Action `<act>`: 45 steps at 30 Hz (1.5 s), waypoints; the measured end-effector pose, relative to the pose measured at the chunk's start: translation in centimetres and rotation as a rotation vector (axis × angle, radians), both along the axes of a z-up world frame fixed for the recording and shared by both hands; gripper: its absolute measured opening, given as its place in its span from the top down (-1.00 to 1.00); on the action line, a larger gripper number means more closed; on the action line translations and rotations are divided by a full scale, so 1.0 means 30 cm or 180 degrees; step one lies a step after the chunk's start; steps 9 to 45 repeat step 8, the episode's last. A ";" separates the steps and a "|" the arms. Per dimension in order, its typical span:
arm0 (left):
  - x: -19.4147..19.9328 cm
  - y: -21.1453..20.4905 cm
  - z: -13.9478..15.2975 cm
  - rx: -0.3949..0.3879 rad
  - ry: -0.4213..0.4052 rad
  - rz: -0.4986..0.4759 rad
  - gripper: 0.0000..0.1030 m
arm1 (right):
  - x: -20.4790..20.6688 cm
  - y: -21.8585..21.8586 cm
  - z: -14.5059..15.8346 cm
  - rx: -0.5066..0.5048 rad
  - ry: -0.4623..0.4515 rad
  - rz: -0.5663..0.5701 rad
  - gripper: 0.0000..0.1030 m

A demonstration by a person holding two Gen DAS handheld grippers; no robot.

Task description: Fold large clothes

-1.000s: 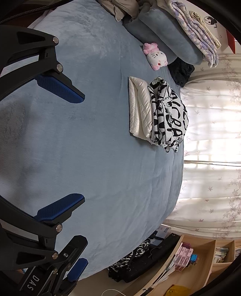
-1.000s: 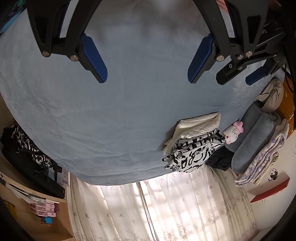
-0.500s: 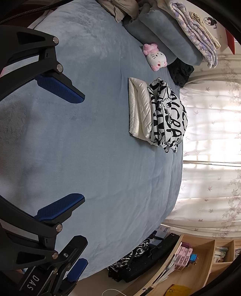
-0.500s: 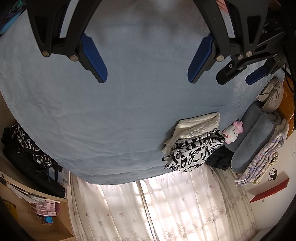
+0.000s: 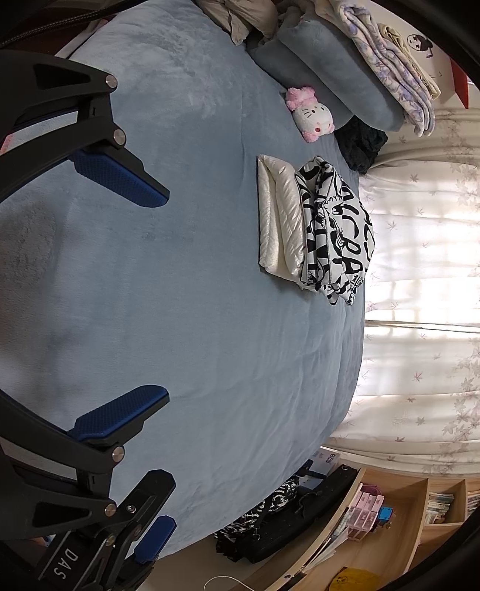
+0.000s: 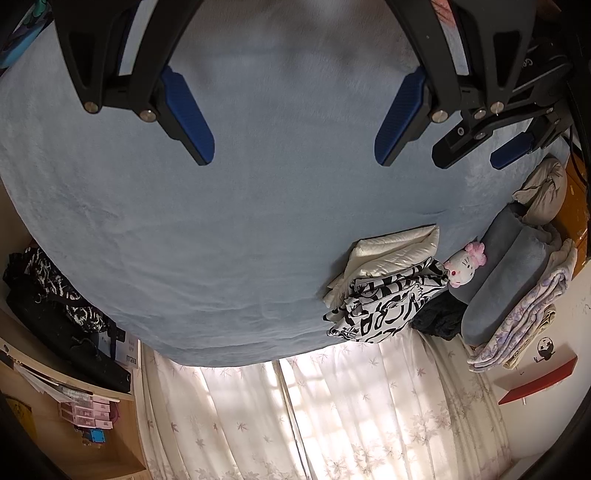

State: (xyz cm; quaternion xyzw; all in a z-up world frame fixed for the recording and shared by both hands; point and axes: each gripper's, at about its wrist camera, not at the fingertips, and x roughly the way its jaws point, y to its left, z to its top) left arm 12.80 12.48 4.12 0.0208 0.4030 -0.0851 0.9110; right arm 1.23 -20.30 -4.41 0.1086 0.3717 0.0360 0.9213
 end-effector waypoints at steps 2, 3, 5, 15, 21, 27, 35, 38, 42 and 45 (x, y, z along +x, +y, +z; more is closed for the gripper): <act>0.001 0.000 -0.001 -0.0005 0.0008 -0.0003 -0.85 | 0.000 0.001 0.000 0.0002 0.0004 0.0000 -0.73; -0.002 0.004 0.001 -0.0007 0.0010 -0.0001 -0.85 | 0.000 0.002 0.000 0.0000 0.0003 0.0000 -0.73; -0.003 0.005 0.001 -0.0006 0.0011 0.0003 -0.85 | -0.001 0.002 -0.001 -0.0010 0.0001 -0.0001 -0.73; -0.007 0.009 0.002 -0.0003 0.0011 0.0006 -0.85 | -0.009 0.008 -0.011 -0.0013 0.0002 -0.0003 -0.73; -0.007 0.009 0.002 -0.0003 0.0011 0.0006 -0.85 | -0.009 0.008 -0.011 -0.0013 0.0002 -0.0003 -0.73; -0.007 0.009 0.002 -0.0003 0.0011 0.0006 -0.85 | -0.009 0.008 -0.011 -0.0013 0.0002 -0.0003 -0.73; -0.007 0.009 0.002 -0.0003 0.0011 0.0006 -0.85 | -0.009 0.008 -0.011 -0.0013 0.0002 -0.0003 -0.73; -0.007 0.009 0.002 -0.0003 0.0011 0.0006 -0.85 | -0.009 0.008 -0.011 -0.0013 0.0002 -0.0003 -0.73; -0.007 0.009 0.002 -0.0003 0.0011 0.0006 -0.85 | -0.009 0.008 -0.011 -0.0013 0.0002 -0.0003 -0.73; -0.007 0.009 0.002 -0.0003 0.0011 0.0006 -0.85 | -0.009 0.008 -0.011 -0.0013 0.0002 -0.0003 -0.73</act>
